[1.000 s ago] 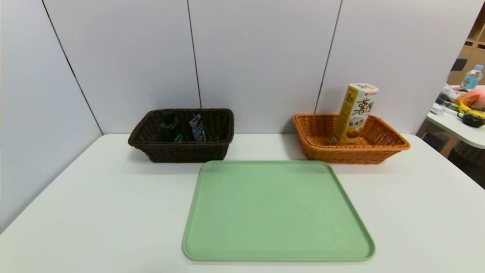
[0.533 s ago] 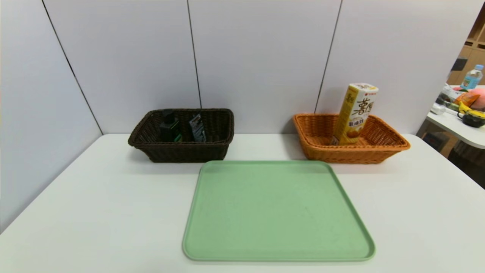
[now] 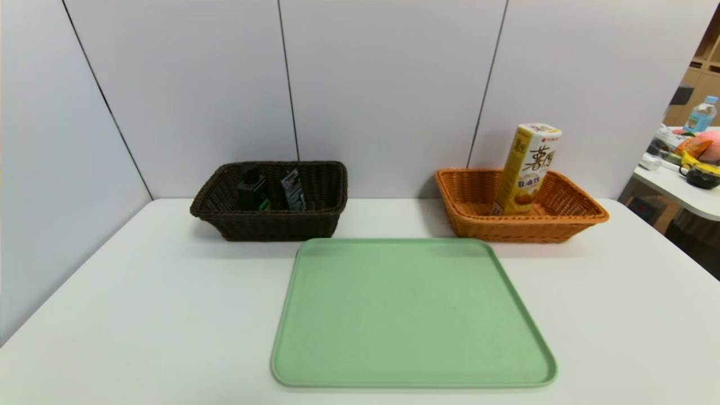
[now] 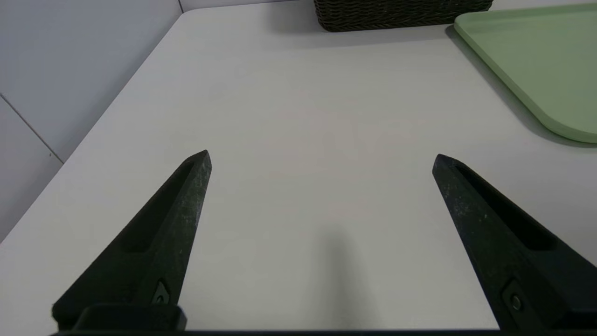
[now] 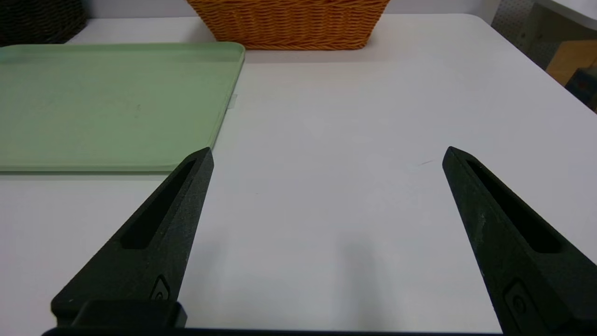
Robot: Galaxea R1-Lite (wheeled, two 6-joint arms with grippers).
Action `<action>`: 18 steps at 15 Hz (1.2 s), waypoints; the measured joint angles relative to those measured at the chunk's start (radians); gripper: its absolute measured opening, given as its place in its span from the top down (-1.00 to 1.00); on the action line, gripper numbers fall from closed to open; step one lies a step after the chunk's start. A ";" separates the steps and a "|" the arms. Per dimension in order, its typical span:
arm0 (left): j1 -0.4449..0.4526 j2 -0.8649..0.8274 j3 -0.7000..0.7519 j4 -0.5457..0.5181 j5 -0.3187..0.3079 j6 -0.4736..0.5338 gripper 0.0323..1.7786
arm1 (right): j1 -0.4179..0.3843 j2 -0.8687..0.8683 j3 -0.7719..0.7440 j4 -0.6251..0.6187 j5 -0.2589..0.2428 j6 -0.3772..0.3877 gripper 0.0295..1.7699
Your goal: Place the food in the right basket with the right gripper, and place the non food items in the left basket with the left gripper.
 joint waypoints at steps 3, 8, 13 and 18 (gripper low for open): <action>0.000 0.000 0.000 0.000 0.001 0.000 -0.90 | 0.000 0.000 0.004 -0.007 -0.012 0.029 -0.91; 0.000 -0.001 0.000 0.000 0.000 0.000 -0.90 | 0.000 0.000 0.006 -0.010 -0.014 0.031 -0.91; 0.000 -0.001 0.000 0.000 0.000 0.000 -0.90 | 0.000 0.000 0.050 -0.106 -0.005 -0.054 -0.91; 0.000 -0.001 0.000 0.000 0.000 0.000 -0.90 | 0.000 0.000 0.060 -0.102 -0.005 -0.034 -0.91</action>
